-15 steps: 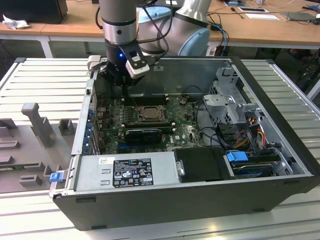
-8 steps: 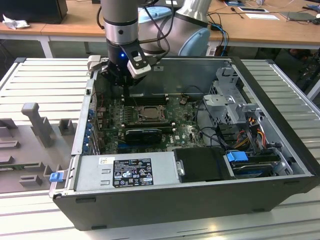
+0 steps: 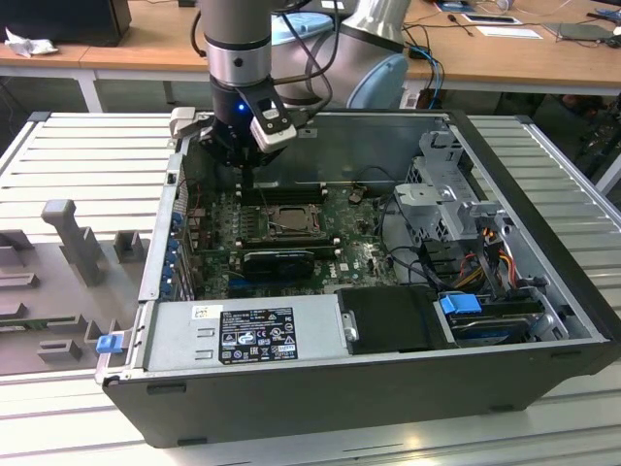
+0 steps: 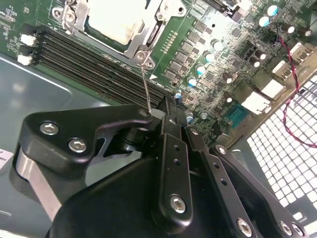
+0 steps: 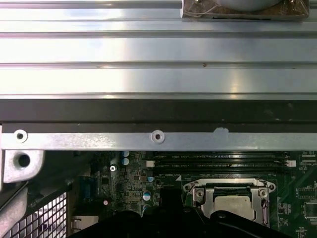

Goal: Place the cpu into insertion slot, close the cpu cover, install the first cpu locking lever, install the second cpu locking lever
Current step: 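Install the first cpu locking lever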

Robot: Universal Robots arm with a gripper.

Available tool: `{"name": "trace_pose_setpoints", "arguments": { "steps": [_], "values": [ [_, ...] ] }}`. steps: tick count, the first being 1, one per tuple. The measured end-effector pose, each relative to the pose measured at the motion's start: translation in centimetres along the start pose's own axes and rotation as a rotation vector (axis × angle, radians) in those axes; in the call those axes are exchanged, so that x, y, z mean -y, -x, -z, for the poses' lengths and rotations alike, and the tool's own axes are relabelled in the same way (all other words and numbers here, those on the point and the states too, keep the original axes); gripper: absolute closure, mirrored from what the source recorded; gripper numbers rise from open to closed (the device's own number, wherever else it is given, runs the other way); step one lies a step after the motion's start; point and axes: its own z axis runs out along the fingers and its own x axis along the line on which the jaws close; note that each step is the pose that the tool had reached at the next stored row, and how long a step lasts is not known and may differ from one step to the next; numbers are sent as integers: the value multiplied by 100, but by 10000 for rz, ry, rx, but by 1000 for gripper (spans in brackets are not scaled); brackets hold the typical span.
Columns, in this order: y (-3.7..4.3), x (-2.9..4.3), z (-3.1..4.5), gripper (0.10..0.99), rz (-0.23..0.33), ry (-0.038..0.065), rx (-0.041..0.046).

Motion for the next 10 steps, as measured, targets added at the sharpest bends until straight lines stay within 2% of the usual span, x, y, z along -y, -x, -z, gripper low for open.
{"name": "trace_pose_setpoints", "arguments": {
  "steps": [10],
  "values": [
    [79,-1,-1,980,-1,1,1]
  ]
}}
